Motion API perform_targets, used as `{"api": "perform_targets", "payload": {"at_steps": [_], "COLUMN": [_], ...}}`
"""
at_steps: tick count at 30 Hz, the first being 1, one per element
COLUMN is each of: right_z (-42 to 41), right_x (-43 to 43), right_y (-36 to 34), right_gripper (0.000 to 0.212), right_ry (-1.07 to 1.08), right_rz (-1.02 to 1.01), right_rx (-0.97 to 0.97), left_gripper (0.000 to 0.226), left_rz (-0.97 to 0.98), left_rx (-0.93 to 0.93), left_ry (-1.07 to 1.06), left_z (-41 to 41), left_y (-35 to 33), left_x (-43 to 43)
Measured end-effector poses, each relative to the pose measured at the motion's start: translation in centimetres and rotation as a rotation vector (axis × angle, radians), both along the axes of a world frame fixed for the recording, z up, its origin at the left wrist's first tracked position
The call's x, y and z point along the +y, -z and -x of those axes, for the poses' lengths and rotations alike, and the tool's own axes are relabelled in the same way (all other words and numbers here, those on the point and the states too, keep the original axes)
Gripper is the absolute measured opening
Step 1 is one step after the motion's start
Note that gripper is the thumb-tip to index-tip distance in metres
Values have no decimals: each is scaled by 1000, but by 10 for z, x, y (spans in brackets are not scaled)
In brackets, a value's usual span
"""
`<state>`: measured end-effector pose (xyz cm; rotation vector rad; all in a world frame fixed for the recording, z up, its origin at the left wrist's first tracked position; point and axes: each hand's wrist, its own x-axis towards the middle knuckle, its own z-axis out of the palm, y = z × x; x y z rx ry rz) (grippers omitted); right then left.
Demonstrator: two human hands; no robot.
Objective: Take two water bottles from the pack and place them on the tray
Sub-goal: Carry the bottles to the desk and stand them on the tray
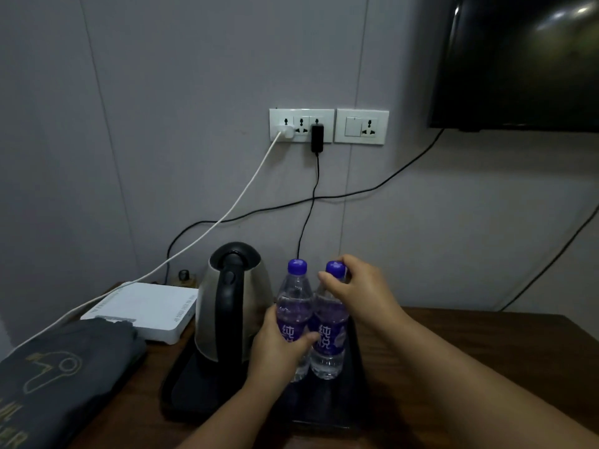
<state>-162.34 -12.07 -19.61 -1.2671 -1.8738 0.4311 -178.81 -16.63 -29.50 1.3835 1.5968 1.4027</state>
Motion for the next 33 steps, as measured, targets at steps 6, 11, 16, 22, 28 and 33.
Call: {"api": "perform_targets", "payload": {"at_steps": [6,11,16,22,28,33], "right_z": [-15,-13,-13,-18,-13,-13], "right_x": [-25,-40,-25,-17,-20,-19], "right_y": [67,134,138,138,141,145], "right_gripper": [64,61,70,71,69,59], "right_ry": [-64,39,117,-14,-24,19], "right_rz": [180,164,174,263,282,229], "right_rx": [226,-1,-52,75,130,91], "left_gripper": [78,80,71,69,70,66], "left_rz": [10,22,83,72,70,108], "left_rx": [-12,61,111,193,228,207], "left_ry": [108,166,117,18,3,37], "left_z": [7,14,17,9,8,11], "left_y": [31,35,33,30,31,32], "left_x": [-8,-8,-1,2,0,-2]}}
